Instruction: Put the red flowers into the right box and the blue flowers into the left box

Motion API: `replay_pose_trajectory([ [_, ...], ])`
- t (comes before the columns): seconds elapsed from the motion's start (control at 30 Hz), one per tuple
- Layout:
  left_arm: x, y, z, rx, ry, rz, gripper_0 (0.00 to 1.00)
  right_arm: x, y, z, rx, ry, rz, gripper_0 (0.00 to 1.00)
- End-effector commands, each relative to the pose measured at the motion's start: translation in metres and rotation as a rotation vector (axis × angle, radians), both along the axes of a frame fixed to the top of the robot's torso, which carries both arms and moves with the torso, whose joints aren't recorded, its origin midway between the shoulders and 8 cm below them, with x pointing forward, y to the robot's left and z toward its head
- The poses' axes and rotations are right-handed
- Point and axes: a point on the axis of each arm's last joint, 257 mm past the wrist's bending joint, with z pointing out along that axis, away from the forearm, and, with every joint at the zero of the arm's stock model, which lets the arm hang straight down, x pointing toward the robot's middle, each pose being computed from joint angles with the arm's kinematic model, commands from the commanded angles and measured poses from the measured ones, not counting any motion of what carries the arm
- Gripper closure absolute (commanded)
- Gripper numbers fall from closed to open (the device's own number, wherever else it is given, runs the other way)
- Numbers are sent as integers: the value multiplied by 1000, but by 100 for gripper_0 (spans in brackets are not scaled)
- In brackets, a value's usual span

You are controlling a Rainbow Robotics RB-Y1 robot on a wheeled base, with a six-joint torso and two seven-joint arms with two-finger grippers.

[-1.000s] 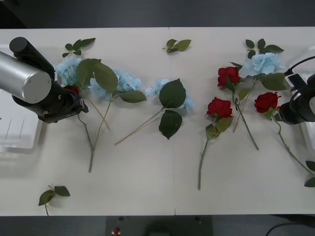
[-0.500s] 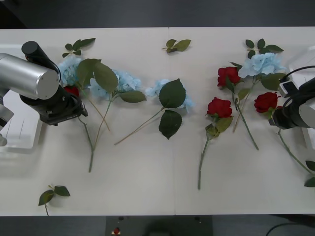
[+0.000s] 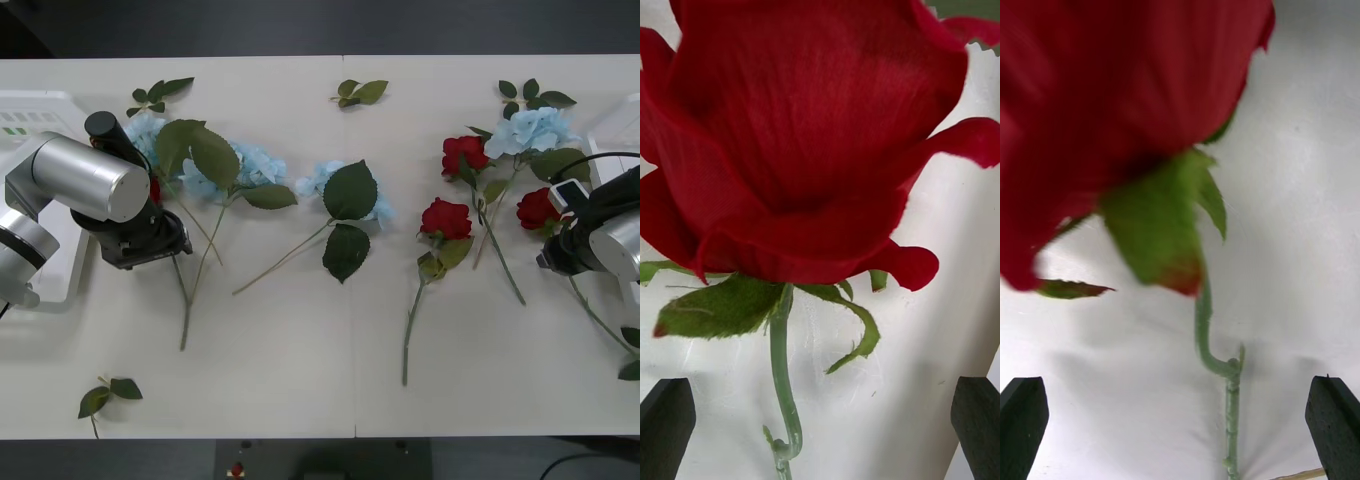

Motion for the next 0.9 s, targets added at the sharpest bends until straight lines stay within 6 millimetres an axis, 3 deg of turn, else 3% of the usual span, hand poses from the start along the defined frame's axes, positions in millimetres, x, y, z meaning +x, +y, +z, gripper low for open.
replay_pose_trajectory([
  [0.03, 15, -2, 15, 9, -39, -25, 0, 10, 3, 8, 0, -17, 8, 6],
  [0.17, 16, -5, 12, 7, -41, -28, 1, 10, 4, 8, 3, -17, 10, 47],
  [0.3, 17, -8, 12, 3, -46, -30, 4, 12, 4, 8, 6, -21, 10, 64],
  [0.37, 19, -8, 11, 2, -50, -29, 4, 11, 4, 5, 10, -20, 9, 79],
  [0.43, 20, -8, 9, 0, -53, -28, 5, 13, 4, 4, 25, -25, 4, 100],
  [0.67, 23, -9, 8, -7, -65, -24, 9, 13, 5, 2, 33, -27, 4, 100],
  [0.9, 22, -9, 6, -7, -61, -24, 42, 17, 9, 6, 50, -34, 6, 100],
])
